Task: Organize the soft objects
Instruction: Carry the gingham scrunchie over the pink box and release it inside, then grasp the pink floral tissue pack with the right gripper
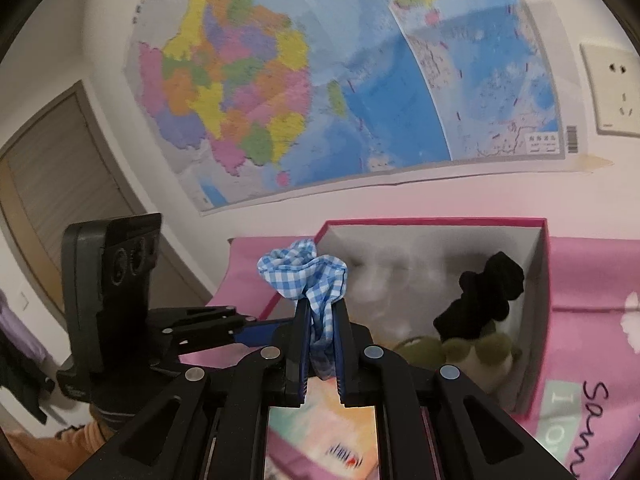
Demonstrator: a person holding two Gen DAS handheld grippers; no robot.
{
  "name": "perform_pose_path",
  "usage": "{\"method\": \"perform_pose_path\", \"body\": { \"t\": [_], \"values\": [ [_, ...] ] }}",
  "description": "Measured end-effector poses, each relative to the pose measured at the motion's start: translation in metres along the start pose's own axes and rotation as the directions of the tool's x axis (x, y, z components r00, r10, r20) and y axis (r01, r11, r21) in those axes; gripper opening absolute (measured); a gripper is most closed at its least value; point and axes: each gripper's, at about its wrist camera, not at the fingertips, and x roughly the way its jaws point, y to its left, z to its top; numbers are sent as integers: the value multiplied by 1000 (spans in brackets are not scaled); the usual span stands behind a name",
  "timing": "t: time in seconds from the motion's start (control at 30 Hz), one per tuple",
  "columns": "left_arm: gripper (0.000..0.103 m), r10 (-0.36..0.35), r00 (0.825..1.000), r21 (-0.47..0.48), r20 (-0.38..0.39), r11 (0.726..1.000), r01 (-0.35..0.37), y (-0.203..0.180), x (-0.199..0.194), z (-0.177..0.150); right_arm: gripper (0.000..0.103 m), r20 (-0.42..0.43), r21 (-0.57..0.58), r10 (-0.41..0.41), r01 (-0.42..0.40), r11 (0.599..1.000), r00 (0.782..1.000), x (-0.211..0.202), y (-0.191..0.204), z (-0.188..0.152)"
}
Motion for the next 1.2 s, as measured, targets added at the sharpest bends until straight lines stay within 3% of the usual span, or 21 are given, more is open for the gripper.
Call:
{"method": "perform_pose_path", "body": {
  "t": [0.2,0.33,0.4,0.53,0.7,0.97,1.2],
  "values": [
    [38,97,995,-19,-35,995,-98,15,22,6,11,-54,73,-8,12,997,998,39,-25,2],
    [38,160,985,-16,-66,987,-161,20,34,8,14,-109,88,-51,61,994,993,62,-34,-1],
    [38,179,982,-15,-66,983,-180,21,36,8,32,-128,99,-97,110,989,987,67,-39,-2],
    [38,165,985,-42,-58,985,-168,27,31,4,39,-118,90,-171,182,979,978,60,-43,-4],
    [38,151,988,-39,-9,988,-151,26,11,-2,42,-86,70,-182,188,980,979,35,-39,-7],
    [43,47,995,40,87,998,-51,3,-38,-31,49,-16,17,-80,80,997,997,-28,-6,-19],
    [47,-20,994,86,109,996,11,-10,-65,-67,54,0,-20,-33,33,999,999,-75,20,-51]
  ]
}}
